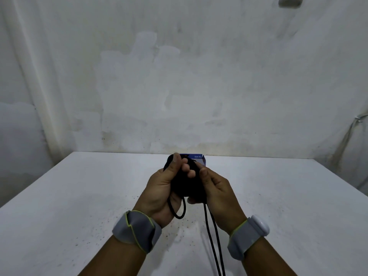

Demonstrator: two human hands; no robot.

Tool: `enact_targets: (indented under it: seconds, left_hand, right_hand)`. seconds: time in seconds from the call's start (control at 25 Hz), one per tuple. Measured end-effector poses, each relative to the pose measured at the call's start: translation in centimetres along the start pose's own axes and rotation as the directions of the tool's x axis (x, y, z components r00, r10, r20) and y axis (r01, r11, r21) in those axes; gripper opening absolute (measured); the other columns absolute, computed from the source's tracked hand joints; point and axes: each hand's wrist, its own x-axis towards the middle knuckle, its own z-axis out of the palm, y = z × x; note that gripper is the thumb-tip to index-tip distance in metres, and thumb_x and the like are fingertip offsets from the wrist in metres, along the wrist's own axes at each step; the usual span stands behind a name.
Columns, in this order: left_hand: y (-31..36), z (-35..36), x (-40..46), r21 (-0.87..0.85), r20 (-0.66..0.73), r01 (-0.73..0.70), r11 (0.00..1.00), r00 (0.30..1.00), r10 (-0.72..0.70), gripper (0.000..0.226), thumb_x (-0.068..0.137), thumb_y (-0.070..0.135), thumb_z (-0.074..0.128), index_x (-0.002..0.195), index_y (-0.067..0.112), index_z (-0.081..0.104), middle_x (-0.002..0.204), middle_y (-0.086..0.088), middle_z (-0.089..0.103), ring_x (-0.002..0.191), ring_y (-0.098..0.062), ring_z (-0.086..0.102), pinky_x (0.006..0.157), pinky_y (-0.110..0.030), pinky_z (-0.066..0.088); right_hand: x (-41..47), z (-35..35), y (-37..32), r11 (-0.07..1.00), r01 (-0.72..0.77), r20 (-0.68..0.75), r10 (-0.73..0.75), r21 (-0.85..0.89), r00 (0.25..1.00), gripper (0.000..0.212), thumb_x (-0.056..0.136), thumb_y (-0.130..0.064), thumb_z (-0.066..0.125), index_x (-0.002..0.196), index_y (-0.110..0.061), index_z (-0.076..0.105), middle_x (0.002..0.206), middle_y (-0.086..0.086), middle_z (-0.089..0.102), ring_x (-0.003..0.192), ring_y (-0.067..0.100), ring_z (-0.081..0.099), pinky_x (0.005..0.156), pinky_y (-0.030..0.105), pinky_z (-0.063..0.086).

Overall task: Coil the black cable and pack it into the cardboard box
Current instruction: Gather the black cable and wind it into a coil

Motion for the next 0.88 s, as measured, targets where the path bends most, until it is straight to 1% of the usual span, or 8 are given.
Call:
enact_targets:
  seconds: [0.16, 0.32, 0.4, 0.48, 0.6, 0.72, 0.8, 0.88]
  left_hand:
    - [0.8, 0.3, 1.2, 0.011, -0.08, -0.178, 0.984, 0.981, 0.178, 0.025, 0.072, 0.035, 0.067, 0.079, 0.011, 0.063, 0.064, 0.003, 0.064, 0.061, -0.012, 0.065, 0.066, -0.03, 0.06]
    - [1.1, 0.0, 2.5, 0.205, -0.109, -0.356, 0.912, 0.917, 0.383, 0.02, 0.08, 0.03, 0.061, 0.078, 0.01, 0.066, 0.067, 0.001, 0.068, 0.068, -0.016, 0.068, 0.071, -0.03, 0.059]
    - [1.1, -0.9, 3.0, 0.505, -0.085, -0.378, 0.776, 0.873, 0.481, 0.023, 0.09, 0.025, 0.058, 0.092, 0.003, 0.066, 0.079, -0.002, 0.072, 0.075, -0.01, 0.069, 0.07, -0.019, 0.054]
    - [1.2, -2.1, 3.3, 0.753, -0.024, -0.335, 0.566, 0.846, 0.533, 0.024, 0.093, 0.024, 0.056, 0.101, 0.002, 0.063, 0.094, 0.006, 0.07, 0.085, 0.0, 0.065, 0.075, -0.012, 0.046]
    - [1.5, -4.1, 3.3, 0.878, 0.069, -0.281, 0.388, 0.875, 0.478, 0.021, 0.092, 0.023, 0.058, 0.11, 0.012, 0.057, 0.094, 0.005, 0.069, 0.087, 0.002, 0.064, 0.072, -0.004, 0.044]
    - [0.8, -5.3, 2.8, 0.919, 0.144, -0.266, 0.291, 0.914, 0.379, 0.021, 0.093, 0.029, 0.054, 0.112, 0.022, 0.053, 0.086, 0.003, 0.071, 0.082, -0.003, 0.066, 0.073, -0.011, 0.048]
    - [0.2, -5.6, 2.4, 0.918, 0.172, -0.271, 0.289, 0.929, 0.327, 0.02, 0.091, 0.039, 0.049, 0.109, 0.032, 0.053, 0.095, 0.008, 0.068, 0.09, -0.005, 0.064, 0.079, -0.019, 0.05]
    - [-0.2, -5.3, 2.0, 0.889, 0.18, -0.275, 0.367, 0.945, 0.274, 0.023, 0.09, 0.044, 0.044, 0.103, 0.032, 0.058, 0.093, -0.002, 0.069, 0.085, -0.014, 0.066, 0.076, -0.03, 0.055]
  right_hand:
    - [-0.8, 1.0, 0.8, 0.98, -0.162, 0.072, 0.154, 0.112, 0.985, 0.031, 0.102, -0.026, 0.043, 0.125, -0.033, 0.062, 0.106, 0.003, 0.072, 0.057, 0.017, 0.06, 0.053, 0.03, 0.054]
    - [-1.7, 1.9, 1.1, 0.949, -0.21, 0.082, 0.235, -0.236, 0.969, 0.03, 0.1, -0.027, 0.048, 0.128, -0.026, 0.058, 0.088, -0.003, 0.072, 0.05, 0.008, 0.051, 0.046, 0.022, 0.043]
    - [-2.1, 2.3, 0.9, 0.882, -0.172, 0.105, 0.24, -0.438, 0.965, 0.031, 0.098, -0.032, 0.05, 0.126, -0.024, 0.06, 0.083, -0.007, 0.071, 0.051, 0.002, 0.053, 0.051, 0.017, 0.044]
    - [-2.5, 2.3, 0.4, 0.798, -0.094, 0.149, 0.224, -0.595, 0.963, 0.031, 0.096, -0.036, 0.052, 0.123, -0.025, 0.062, 0.082, -0.012, 0.07, 0.06, -0.005, 0.059, 0.06, 0.009, 0.041]
    - [-2.6, 2.0, -1.0, 0.716, 0.03, 0.203, 0.157, -0.697, 0.967, 0.026, 0.095, -0.036, 0.054, 0.112, -0.024, 0.069, 0.089, -0.014, 0.071, 0.073, -0.004, 0.062, 0.065, 0.005, 0.04]
    - [-1.8, 1.3, -2.9, 0.66, 0.149, 0.216, 0.02, -0.736, 0.976, 0.021, 0.095, -0.033, 0.055, 0.101, -0.023, 0.073, 0.068, -0.024, 0.059, 0.064, -0.008, 0.054, 0.055, 0.005, 0.035]
    - [-1.1, 0.7, -4.0, 0.611, 0.231, 0.241, -0.068, -0.757, 0.968, 0.02, 0.095, -0.033, 0.055, 0.101, -0.026, 0.072, 0.073, -0.023, 0.062, 0.069, -0.005, 0.055, 0.058, 0.01, 0.038]
    - [-0.4, 0.0, -4.6, 0.575, 0.323, 0.271, -0.178, -0.752, 0.946, 0.017, 0.093, -0.032, 0.057, 0.098, -0.028, 0.073, 0.086, -0.015, 0.071, 0.079, 0.002, 0.06, 0.067, 0.018, 0.047]
